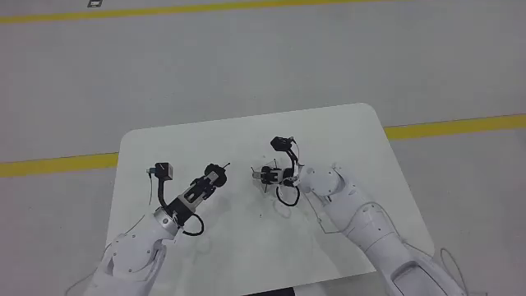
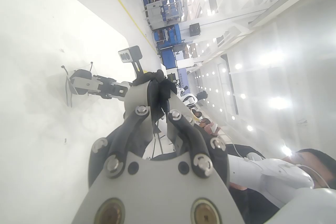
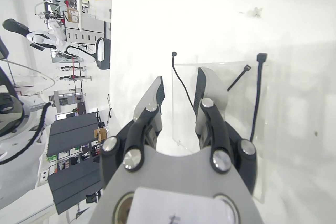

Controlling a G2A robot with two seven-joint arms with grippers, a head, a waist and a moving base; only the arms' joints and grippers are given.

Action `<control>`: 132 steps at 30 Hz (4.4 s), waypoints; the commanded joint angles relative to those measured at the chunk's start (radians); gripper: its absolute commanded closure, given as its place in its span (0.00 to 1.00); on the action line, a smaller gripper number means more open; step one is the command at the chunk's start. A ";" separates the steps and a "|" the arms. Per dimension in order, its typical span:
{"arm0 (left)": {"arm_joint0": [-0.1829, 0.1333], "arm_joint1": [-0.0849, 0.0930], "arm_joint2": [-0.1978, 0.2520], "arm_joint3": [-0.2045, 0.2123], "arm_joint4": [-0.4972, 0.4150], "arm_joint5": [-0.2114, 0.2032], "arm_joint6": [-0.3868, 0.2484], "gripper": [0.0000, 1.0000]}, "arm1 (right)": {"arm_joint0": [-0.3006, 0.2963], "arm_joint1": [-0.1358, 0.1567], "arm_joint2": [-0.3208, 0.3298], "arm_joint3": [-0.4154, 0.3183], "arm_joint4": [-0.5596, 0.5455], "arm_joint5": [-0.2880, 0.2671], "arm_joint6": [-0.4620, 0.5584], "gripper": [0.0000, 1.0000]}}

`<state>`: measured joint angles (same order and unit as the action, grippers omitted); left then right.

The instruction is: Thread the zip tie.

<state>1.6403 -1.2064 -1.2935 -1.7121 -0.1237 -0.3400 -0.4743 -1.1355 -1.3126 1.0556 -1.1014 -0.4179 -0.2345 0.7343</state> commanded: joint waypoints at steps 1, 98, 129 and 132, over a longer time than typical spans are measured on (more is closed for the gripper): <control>0.000 0.000 0.000 0.000 0.000 0.000 0.000 1.00 | -0.001 0.000 -0.002 0.003 0.004 -0.016 -0.012 0.74; 0.000 0.000 0.000 0.000 0.000 0.000 0.000 1.00 | 0.068 0.031 -0.156 0.102 0.161 -0.106 -0.151 0.91; 0.000 0.000 0.000 0.000 0.000 0.000 0.000 1.00 | 0.081 0.044 -0.189 0.113 0.158 -0.106 -0.160 0.84; 0.000 0.000 0.000 0.000 0.000 0.000 0.000 1.00 | 0.085 0.042 -0.195 0.112 0.162 -0.106 -0.162 0.83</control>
<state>1.6403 -1.2064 -1.2935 -1.7121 -0.1237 -0.3400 -0.4743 -1.0518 -1.2698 0.8623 -0.9891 -0.2572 -0.3400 0.5730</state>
